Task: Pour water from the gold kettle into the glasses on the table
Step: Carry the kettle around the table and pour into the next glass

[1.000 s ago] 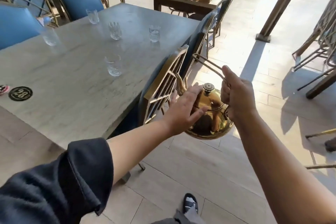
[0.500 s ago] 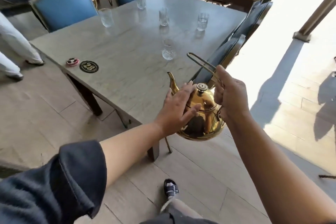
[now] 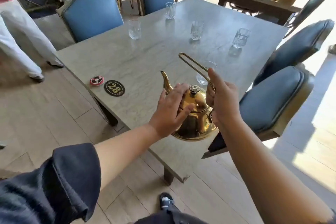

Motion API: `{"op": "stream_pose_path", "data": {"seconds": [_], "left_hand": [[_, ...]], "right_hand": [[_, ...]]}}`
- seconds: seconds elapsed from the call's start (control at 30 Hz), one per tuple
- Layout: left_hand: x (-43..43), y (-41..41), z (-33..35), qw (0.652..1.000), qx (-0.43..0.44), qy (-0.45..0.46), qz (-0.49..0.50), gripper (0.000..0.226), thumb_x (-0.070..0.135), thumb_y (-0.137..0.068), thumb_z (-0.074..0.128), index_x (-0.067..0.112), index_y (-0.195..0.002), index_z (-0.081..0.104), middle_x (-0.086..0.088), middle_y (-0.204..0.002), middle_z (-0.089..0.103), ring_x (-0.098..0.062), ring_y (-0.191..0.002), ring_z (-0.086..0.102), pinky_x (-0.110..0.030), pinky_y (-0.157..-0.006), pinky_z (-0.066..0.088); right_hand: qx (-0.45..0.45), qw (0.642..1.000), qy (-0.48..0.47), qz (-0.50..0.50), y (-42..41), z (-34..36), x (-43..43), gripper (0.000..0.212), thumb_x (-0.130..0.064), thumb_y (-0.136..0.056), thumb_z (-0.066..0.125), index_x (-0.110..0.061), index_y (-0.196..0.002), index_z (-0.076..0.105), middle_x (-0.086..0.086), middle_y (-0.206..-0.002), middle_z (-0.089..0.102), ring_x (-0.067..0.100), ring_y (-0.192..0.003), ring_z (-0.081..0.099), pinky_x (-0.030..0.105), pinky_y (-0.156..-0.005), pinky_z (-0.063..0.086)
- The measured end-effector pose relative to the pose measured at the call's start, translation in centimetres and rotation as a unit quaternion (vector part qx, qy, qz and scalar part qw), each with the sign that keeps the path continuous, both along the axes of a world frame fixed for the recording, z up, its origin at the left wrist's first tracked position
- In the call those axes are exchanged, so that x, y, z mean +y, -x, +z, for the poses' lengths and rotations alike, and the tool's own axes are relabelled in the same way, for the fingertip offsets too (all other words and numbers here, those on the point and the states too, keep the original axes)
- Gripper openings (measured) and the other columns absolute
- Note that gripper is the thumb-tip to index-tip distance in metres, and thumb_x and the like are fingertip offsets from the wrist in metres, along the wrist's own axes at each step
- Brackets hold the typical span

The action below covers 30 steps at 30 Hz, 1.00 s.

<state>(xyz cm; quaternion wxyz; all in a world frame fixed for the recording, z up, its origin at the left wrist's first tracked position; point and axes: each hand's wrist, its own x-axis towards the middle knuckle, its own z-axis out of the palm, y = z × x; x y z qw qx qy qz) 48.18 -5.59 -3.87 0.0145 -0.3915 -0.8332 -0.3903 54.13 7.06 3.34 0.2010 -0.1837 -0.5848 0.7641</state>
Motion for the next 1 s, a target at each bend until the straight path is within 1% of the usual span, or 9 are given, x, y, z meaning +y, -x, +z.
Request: {"op": "stream_pose_path", "data": {"seconds": [0.07, 0.17, 0.23, 0.4, 0.53, 0.67, 0.8, 0.93, 1.0], "left_hand": [[-0.4, 2.7, 0.2, 1.000, -0.009, 0.001, 0.001, 0.063, 0.053, -0.091, 0.029, 0.021, -0.145, 0.026, 0.000, -0.154, 0.029, -0.015, -0.144, 0.019, -0.047, -0.117, 0.001], [-1.4, 7.0, 0.2, 1.000, -0.014, 0.008, -0.003, 0.061, 0.050, -0.094, 0.032, 0.021, -0.146, 0.022, 0.001, -0.155, 0.025, -0.012, -0.145, 0.015, -0.037, -0.114, -0.006], [-2.3, 10.0, 0.1, 1.000, -0.012, 0.014, -0.014, 0.061, 0.048, -0.094, 0.033, 0.020, -0.147, 0.020, 0.001, -0.156, 0.022, -0.009, -0.145, 0.013, -0.035, -0.112, -0.008], [-5.6, 17.9, -0.1, 0.997, -0.015, 0.040, -0.070, 0.062, 0.045, -0.095, 0.035, 0.021, -0.148, 0.015, 0.002, -0.158, 0.018, -0.010, -0.145, 0.009, -0.038, -0.113, -0.008], [-8.6, 24.6, 0.2, 0.990, -0.004, 0.055, -0.128, 0.061, 0.042, -0.095, 0.039, 0.022, -0.148, 0.016, 0.004, -0.157, 0.019, -0.010, -0.145, 0.010, -0.039, -0.112, -0.007], [-11.1, 31.0, 0.4, 0.979, 0.018, 0.093, -0.179, 0.062, 0.039, -0.096, 0.042, 0.023, -0.149, 0.014, 0.005, -0.158, 0.016, -0.009, -0.145, 0.009, -0.047, -0.114, -0.004], [-12.3, 36.3, 0.1, 0.975, 0.003, 0.088, -0.205, 0.062, 0.039, -0.096, 0.042, 0.027, -0.148, 0.013, 0.007, -0.158, 0.014, -0.003, -0.143, 0.006, -0.045, -0.114, -0.005], [-12.4, 41.0, -0.8, 0.973, 0.006, 0.085, -0.214, 0.063, 0.043, -0.095, 0.041, 0.027, -0.149, 0.013, 0.006, -0.159, 0.013, -0.009, -0.146, 0.006, -0.045, -0.114, -0.007], [-12.5, 42.8, -0.9, 0.974, -0.007, 0.083, -0.211, 0.063, 0.044, -0.095, 0.041, 0.027, -0.149, 0.013, 0.007, -0.158, 0.013, -0.007, -0.145, 0.005, -0.044, -0.114, -0.008]], "right_hand": [[0.001, 1.000, -0.003, 0.000, 2.8, 0.1, -0.5, 0.050, -0.032, -0.093, 0.057, -0.019, -0.049, 0.034, -0.009, -0.039, 0.028, 0.007, -0.036, 0.020, 0.023, -0.040, 0.016], [0.005, 1.000, -0.010, -0.007, 7.1, -0.2, -1.5, 0.051, -0.033, -0.092, 0.058, -0.018, -0.050, 0.034, -0.008, -0.040, 0.028, 0.008, -0.035, 0.019, 0.023, -0.040, 0.015], [0.006, 1.000, -0.012, -0.017, 9.9, -0.6, -2.4, 0.051, -0.034, -0.091, 0.058, -0.017, -0.050, 0.034, -0.007, -0.040, 0.027, 0.009, -0.036, 0.019, 0.024, -0.040, 0.015], [0.007, 0.997, -0.012, -0.070, 17.1, -1.4, -5.7, 0.050, -0.038, -0.088, 0.060, -0.019, -0.048, 0.035, -0.006, -0.040, 0.028, 0.011, -0.037, 0.019, 0.025, -0.040, 0.015], [0.025, 0.990, -0.003, -0.139, 22.6, -1.8, -9.2, 0.052, -0.036, -0.087, 0.059, -0.020, -0.044, 0.035, -0.008, -0.038, 0.027, 0.010, -0.036, 0.019, 0.025, -0.040, 0.014], [0.028, 0.981, 0.006, -0.190, 27.7, -2.2, -11.9, 0.054, -0.035, -0.088, 0.059, -0.025, -0.040, 0.036, -0.008, -0.038, 0.027, 0.010, -0.036, 0.019, 0.023, -0.039, 0.016], [0.019, 0.977, -0.007, -0.210, 32.3, -2.1, -13.4, 0.057, -0.033, -0.091, 0.057, -0.024, -0.038, 0.037, -0.009, -0.038, 0.028, 0.009, -0.035, 0.020, 0.021, -0.038, 0.018], [0.020, 0.977, -0.021, -0.213, 36.4, -2.3, -13.9, 0.059, -0.032, -0.093, 0.055, -0.023, -0.037, 0.039, -0.010, -0.037, 0.030, 0.007, -0.033, 0.022, 0.020, -0.038, 0.021], [0.019, 0.976, -0.026, -0.215, 38.2, -2.2, -14.0, 0.057, -0.033, -0.092, 0.056, -0.024, -0.039, 0.038, -0.010, -0.037, 0.030, 0.007, -0.033, 0.022, 0.020, -0.037, 0.022]]}}
